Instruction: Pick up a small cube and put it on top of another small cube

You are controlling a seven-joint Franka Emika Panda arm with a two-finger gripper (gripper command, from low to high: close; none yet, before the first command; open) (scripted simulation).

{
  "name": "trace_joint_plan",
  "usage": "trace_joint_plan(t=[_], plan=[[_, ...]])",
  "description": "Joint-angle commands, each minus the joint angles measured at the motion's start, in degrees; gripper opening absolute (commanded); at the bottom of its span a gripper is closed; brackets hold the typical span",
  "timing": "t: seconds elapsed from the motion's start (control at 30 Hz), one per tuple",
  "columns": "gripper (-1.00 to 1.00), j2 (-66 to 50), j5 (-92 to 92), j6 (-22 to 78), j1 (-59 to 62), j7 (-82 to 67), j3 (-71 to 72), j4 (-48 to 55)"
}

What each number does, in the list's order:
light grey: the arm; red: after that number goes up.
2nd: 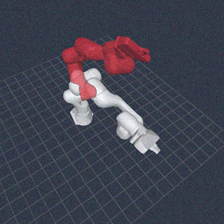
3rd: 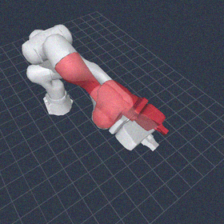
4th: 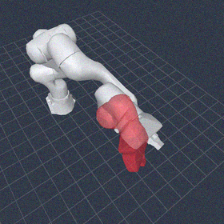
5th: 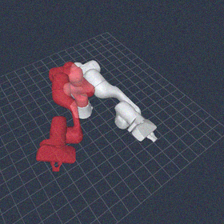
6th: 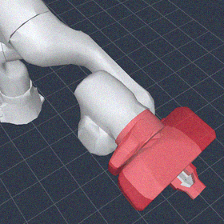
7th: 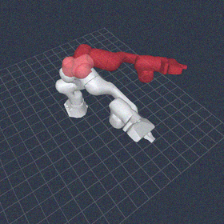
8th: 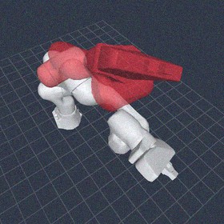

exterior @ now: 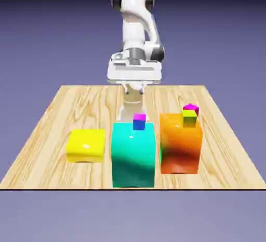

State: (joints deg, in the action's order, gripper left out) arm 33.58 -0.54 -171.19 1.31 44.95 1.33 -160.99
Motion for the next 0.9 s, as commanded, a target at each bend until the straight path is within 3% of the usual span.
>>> trace_joint_plan(t=[0.0,0.37,0.7,0.87], plan=[[0.0,0.0,-0.1,2.5,1.3,1.5,1.0,0.0],[0.0,-2.8,-0.3,29.8,13.0,15.0,10.6,-0.3],[0.0,-23.6,8.0,44.7,7.1,4.9,10.3,-1.0],[0.0,-33.7,12.6,40.9,-1.4,-6.5,6.0,-1.4]])
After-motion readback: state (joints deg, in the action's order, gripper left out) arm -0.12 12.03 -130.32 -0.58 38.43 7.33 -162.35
